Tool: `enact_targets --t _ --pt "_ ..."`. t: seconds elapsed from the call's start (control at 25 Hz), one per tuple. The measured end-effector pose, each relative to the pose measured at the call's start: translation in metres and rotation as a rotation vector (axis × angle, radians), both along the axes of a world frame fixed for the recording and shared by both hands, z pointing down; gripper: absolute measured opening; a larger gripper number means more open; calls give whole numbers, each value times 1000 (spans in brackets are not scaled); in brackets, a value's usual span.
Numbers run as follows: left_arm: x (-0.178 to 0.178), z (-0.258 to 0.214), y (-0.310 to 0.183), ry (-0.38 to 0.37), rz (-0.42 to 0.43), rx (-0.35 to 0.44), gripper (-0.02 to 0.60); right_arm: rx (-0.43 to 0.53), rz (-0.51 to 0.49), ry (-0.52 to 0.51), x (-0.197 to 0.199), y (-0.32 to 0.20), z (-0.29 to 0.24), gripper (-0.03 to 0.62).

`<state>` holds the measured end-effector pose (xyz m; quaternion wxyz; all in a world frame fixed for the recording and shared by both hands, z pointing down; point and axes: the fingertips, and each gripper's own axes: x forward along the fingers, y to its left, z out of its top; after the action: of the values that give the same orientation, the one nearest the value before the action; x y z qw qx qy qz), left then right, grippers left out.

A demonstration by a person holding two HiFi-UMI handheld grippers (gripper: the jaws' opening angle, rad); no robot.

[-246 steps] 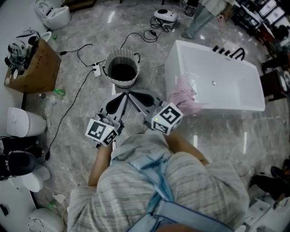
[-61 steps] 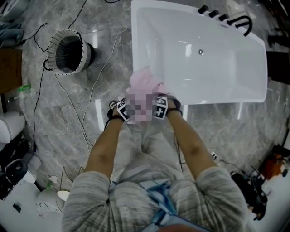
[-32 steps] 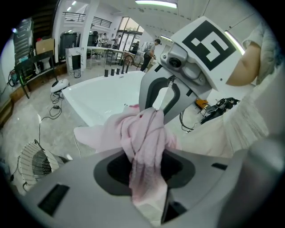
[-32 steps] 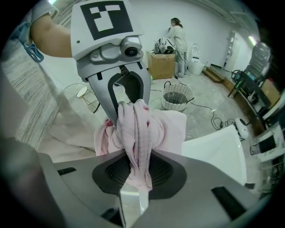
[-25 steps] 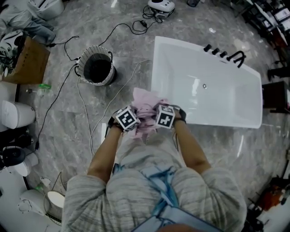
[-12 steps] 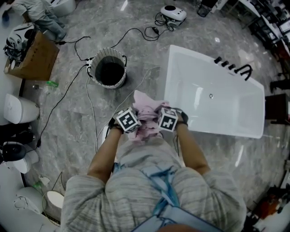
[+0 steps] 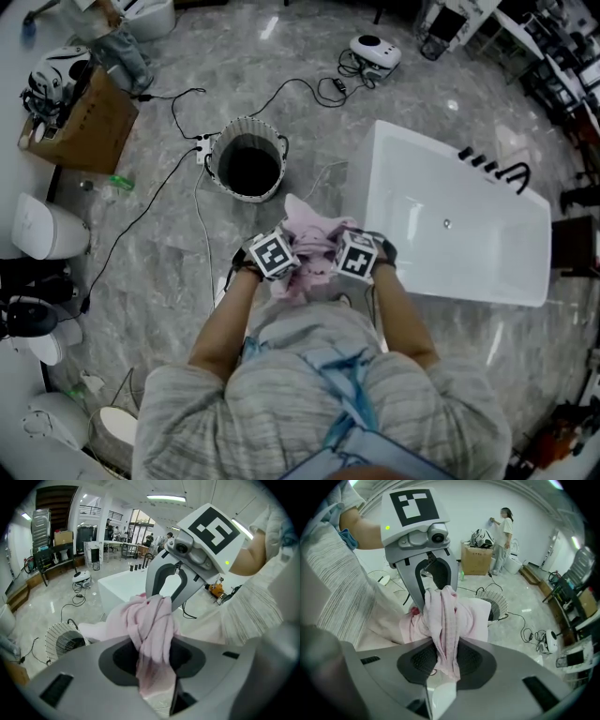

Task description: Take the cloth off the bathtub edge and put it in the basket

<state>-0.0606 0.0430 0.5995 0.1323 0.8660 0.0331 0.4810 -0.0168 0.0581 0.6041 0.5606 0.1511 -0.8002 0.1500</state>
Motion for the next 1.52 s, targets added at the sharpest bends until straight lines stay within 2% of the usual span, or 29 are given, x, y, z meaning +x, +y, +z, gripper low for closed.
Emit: enact_targets --t 0.2,0.48,0.64,1.12,1.32,1.52 --pt "-35 -9 -29 -1 -21 26 163 16 -23 -2 -35 -28 -7 106" --pt "-55 -7 -57 4 -86 -18 163 28 -93 -14 -56 -68 -9 106" --pt "-63 -6 -88 -7 -113 -12 163 11 -136 -22 -65 -97 -6 106" --pt "-65 -9 -184 -45 -198 -19 163 17 -242 -38 -64 -198 -12 106" --pt "-54 -16 -220 -35 -233 -38 163 26 -277 -24 -53 -238 -14 106" --pt "-50 -13 -254 -24 -267 -20 163 34 -315 -7 -47 -272 -15 106"
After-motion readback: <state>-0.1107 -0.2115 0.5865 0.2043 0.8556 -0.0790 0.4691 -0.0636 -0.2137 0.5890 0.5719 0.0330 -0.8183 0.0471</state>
